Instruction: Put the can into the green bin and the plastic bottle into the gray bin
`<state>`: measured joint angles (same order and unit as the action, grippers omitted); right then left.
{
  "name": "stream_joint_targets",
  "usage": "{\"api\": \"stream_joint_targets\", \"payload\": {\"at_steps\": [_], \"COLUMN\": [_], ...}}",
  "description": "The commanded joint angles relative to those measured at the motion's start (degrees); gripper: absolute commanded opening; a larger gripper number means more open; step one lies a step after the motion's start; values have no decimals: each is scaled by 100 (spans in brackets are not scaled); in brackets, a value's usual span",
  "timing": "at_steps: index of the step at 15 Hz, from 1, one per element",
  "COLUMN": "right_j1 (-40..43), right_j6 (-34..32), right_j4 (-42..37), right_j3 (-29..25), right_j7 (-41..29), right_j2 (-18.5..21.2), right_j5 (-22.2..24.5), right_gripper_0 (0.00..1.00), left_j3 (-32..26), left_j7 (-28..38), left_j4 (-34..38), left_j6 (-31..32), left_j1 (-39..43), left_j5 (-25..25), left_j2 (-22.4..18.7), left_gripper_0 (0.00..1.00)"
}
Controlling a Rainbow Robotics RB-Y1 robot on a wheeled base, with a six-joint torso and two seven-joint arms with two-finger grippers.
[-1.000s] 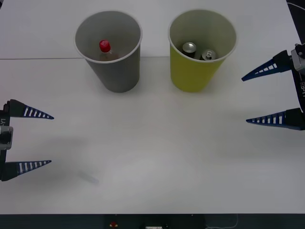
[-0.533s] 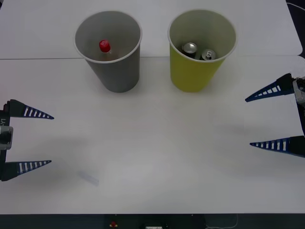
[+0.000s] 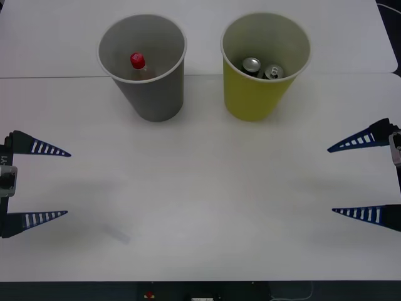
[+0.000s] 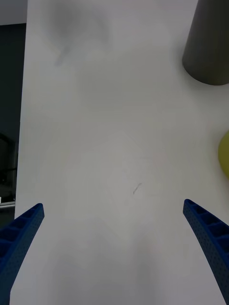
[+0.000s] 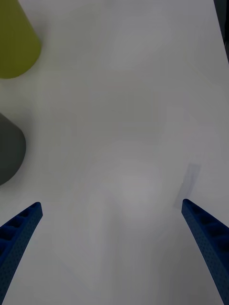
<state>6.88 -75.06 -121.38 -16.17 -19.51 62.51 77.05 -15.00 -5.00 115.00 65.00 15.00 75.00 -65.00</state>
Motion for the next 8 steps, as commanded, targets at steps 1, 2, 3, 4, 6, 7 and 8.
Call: {"api": "stream_joint_targets", "payload": {"at_steps": [1, 2, 3, 4, 6, 7, 8], "right_j1": [6, 15, 15, 15, 15, 15, 15], "right_j6": [53, 97, 167, 211, 220, 220, 220], "right_j4": [27, 44, 71, 106, 176, 220, 220], "right_j3": [-88, -114, -114, -114, -114, -114, -114], "right_j7": [44, 61, 70, 70, 88, 88, 88], "right_j2": [-10, -19, -19, -19, -19, -28, -28], "right_j5": [3, 3, 3, 3, 3, -6, -6], "right_gripper_0": [100, 100, 100, 100, 100, 100, 100], "left_j3": [0, 0, 0, 0, 0, 0, 0], "left_j7": [0, 0, 0, 0, 0, 0, 0], "left_j4": [0, 0, 0, 0, 0, 0, 0], "left_j6": [0, 0, 0, 0, 0, 0, 0], "left_j1": [0, 0, 0, 0, 0, 0, 0], "left_j5": [0, 0, 0, 0, 0, 0, 0], "left_j2": [0, 0, 0, 0, 0, 0, 0], "left_gripper_0": [100, 100, 100, 100, 100, 100, 100]}}
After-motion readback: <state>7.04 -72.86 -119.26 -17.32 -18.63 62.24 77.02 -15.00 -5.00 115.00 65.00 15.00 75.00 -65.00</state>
